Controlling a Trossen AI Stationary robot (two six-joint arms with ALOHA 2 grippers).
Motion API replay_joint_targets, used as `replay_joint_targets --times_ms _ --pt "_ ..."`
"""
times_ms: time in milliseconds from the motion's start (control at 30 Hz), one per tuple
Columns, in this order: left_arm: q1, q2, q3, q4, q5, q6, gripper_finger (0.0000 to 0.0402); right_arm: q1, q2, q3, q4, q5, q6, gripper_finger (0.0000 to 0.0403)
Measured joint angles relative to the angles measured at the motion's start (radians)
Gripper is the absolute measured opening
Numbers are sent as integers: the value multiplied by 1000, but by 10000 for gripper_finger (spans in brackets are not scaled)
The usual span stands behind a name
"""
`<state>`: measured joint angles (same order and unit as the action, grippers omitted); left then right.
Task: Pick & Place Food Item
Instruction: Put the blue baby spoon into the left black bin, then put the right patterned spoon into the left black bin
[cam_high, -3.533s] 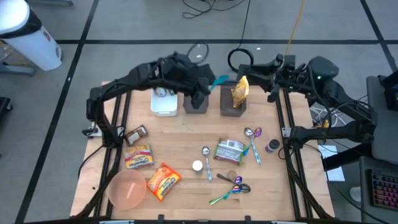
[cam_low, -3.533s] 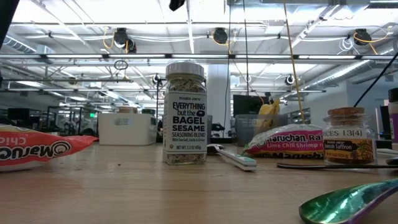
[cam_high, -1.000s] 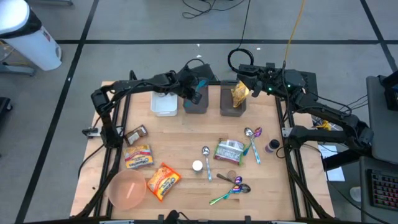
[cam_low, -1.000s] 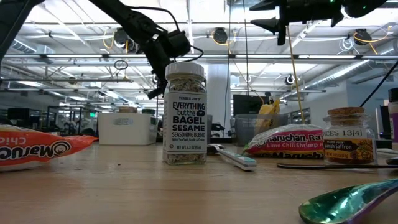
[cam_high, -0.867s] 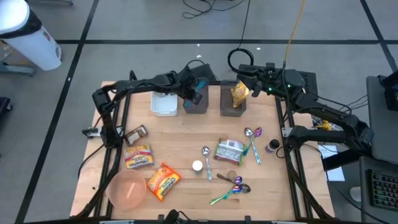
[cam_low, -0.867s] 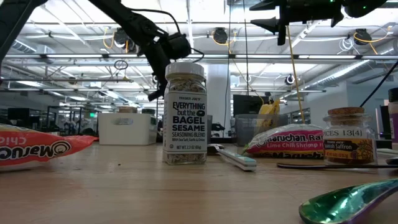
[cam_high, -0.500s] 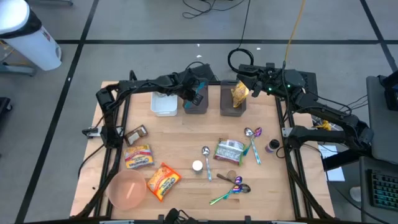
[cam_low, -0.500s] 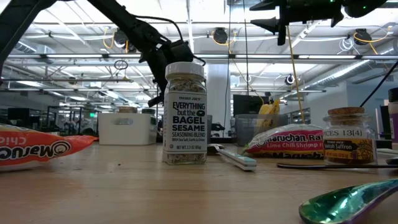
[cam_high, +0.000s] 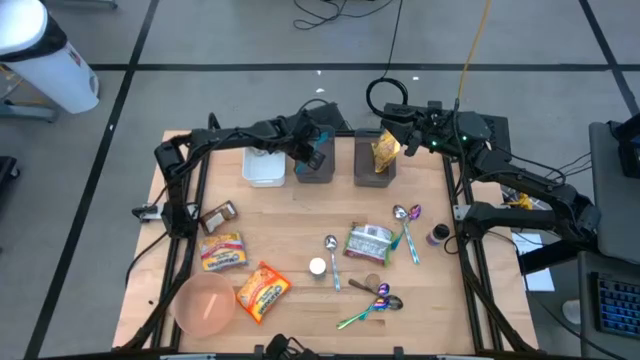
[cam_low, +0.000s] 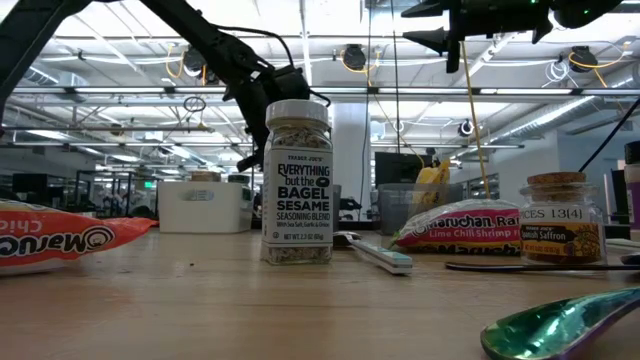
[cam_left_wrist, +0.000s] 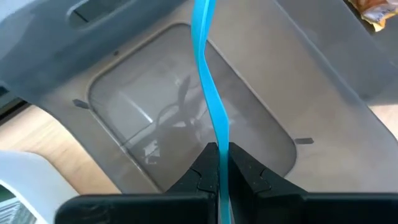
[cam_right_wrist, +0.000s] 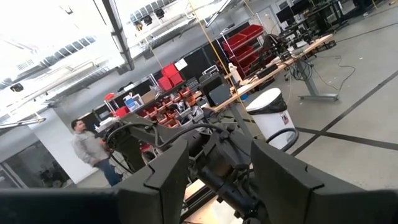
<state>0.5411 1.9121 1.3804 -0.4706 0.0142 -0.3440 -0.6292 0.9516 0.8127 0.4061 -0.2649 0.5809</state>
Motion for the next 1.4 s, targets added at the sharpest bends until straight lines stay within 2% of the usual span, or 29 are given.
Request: replay_joint_targets --times_ms 133,333,800,1067,1400 --pt "1 15 0 -1 -12 1 12 0 0 0 0 0 1 166" --pt "-4 60 0 -3 31 -34 12 0 0 0 0 0 9 166" --pt "-6 62 0 2 18 -58 12 0 0 0 0 -2 8 166" --pt "-5 62 0 2 9 -80 37 0 0 0 0 -2 7 166" --pt "-5 62 0 40 9 -80 23 1 0 0 0 -3 9 166"
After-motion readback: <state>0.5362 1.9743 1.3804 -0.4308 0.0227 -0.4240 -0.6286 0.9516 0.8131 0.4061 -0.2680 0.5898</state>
